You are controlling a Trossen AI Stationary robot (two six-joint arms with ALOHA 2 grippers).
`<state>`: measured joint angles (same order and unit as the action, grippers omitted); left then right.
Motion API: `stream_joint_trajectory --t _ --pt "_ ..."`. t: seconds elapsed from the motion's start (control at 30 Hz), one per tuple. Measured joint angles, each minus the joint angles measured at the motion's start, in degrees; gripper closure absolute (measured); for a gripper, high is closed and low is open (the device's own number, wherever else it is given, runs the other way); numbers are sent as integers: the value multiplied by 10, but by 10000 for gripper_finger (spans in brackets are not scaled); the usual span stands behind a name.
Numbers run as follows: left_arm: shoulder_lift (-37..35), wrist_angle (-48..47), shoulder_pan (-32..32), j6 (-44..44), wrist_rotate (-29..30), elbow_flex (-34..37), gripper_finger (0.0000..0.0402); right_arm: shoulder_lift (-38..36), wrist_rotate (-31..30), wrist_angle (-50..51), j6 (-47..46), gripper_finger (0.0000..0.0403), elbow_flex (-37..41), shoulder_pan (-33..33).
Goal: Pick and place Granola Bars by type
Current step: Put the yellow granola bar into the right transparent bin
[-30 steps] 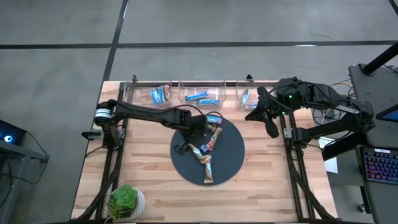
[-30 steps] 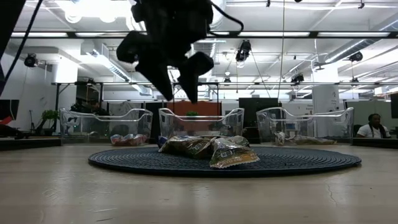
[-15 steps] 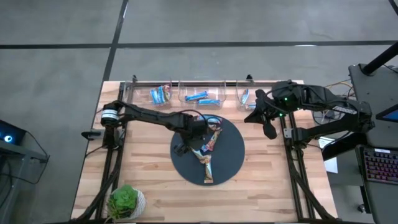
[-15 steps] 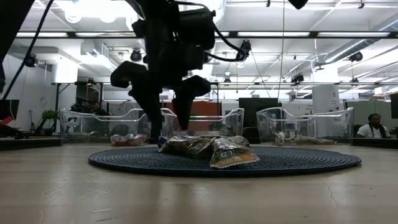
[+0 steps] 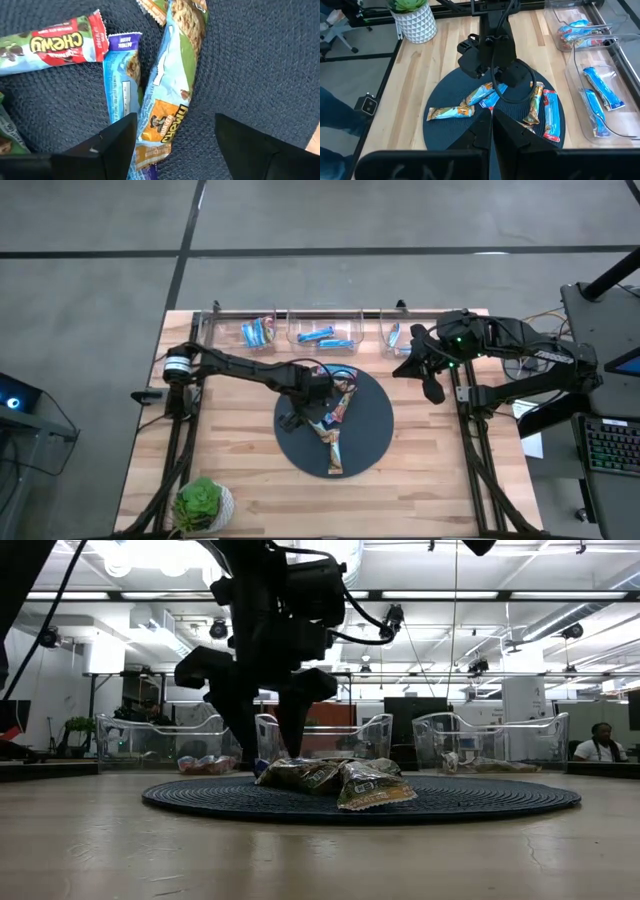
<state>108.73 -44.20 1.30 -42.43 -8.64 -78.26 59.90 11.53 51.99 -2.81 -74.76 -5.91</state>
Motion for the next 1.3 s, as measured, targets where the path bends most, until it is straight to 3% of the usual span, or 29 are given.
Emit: stream_joint_trajectory --t 1.3 --pt "7 68 0 16 35 56 154 0 -2 -4 0 394 0 0"
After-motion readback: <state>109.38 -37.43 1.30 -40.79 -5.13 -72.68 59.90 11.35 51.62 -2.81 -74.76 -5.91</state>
